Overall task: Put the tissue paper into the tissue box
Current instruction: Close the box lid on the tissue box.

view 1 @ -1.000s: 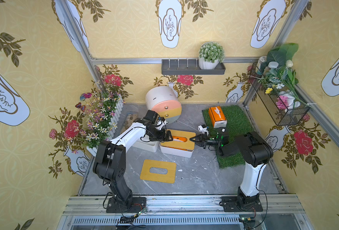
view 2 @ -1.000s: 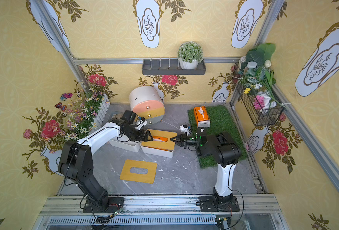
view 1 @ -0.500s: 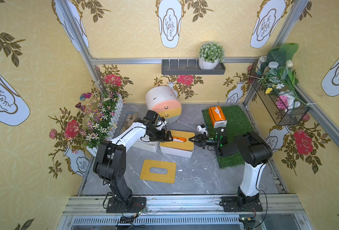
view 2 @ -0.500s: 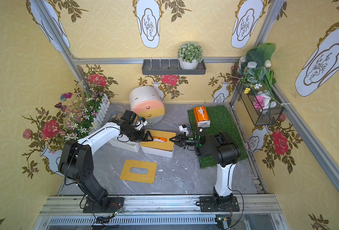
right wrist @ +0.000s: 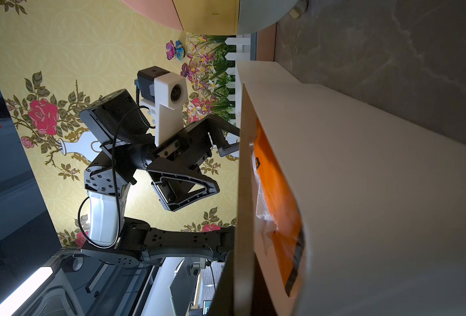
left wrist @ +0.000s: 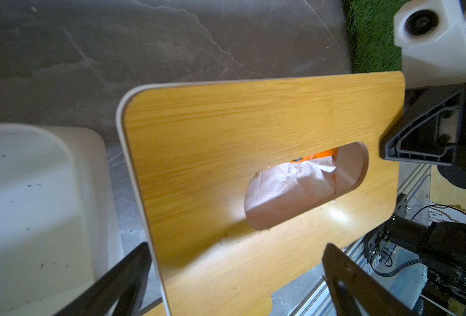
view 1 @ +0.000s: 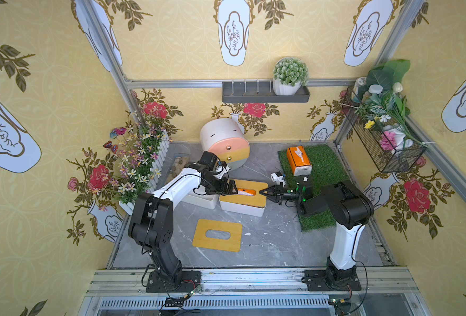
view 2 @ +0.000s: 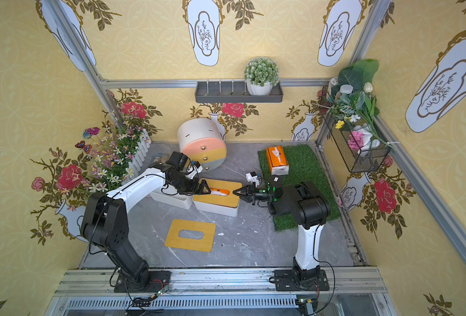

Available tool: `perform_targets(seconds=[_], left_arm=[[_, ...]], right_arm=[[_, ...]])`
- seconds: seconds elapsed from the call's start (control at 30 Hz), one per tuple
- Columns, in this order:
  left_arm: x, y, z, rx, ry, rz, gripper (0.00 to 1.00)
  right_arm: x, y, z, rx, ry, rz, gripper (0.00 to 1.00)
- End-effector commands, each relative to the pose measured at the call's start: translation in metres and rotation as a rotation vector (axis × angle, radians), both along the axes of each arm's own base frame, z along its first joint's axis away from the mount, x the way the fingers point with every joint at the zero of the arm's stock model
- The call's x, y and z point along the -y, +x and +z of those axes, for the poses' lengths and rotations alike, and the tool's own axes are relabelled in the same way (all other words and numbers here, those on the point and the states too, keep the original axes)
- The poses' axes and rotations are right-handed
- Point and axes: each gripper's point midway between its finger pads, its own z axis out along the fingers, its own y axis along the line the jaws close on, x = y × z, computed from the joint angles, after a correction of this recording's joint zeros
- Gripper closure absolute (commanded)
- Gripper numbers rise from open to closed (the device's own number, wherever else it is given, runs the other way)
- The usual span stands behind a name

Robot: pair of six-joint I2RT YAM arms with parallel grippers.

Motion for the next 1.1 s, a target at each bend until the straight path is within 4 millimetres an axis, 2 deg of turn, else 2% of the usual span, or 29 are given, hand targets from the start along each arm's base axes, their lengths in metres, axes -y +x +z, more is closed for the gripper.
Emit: perform_targets(seconds=[0.0, 0.27, 1.07], left_arm=[[-0.001, 0.0, -0.004, -0.013, 0.011, 0.0, 0.0], [0.0, -0.001, -0.006, -0.024, 0.009, -0.002, 0.01], [-0.006, 0.0, -0.022, -0.062, 0.059, 0.019, 0.22]], right_arm=[[-0.001, -0.002, 0.005, 0.039, 0.007, 0.014, 1.0], [-0.002, -0.001, 0.003, 0.036, 0.006, 0.016, 1.0], [-0.01, -0.002, -0.001, 0.021, 0.012, 0.031, 1.0]])
